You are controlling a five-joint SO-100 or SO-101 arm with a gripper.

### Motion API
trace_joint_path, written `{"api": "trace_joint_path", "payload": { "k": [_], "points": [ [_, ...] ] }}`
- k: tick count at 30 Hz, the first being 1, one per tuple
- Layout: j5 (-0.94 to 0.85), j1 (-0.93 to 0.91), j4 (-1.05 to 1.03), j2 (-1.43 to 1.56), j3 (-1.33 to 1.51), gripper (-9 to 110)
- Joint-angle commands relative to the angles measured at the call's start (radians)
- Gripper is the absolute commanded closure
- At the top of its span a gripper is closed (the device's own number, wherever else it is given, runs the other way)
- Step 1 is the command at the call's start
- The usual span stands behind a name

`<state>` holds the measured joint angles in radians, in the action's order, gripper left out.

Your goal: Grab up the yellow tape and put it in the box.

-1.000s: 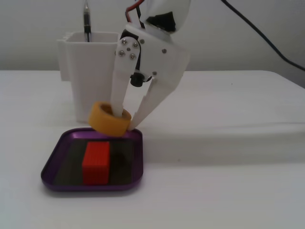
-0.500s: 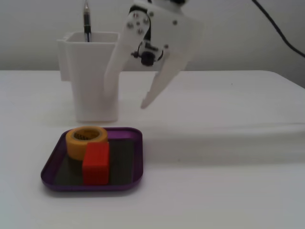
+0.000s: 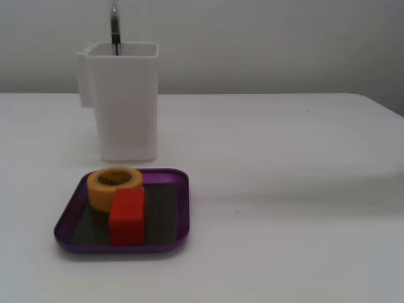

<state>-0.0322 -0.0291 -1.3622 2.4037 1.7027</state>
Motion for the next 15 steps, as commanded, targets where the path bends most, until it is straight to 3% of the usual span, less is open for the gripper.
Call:
{"api": "trace_joint_path", "payload": {
  "k": [1, 15],
  "points": [
    [-0.003, -0.009, -0.005, 0.212, 0.172, 84],
    [-0.002, -0.012, 0.284, 0.933, 1.129, 85]
  ]
}}
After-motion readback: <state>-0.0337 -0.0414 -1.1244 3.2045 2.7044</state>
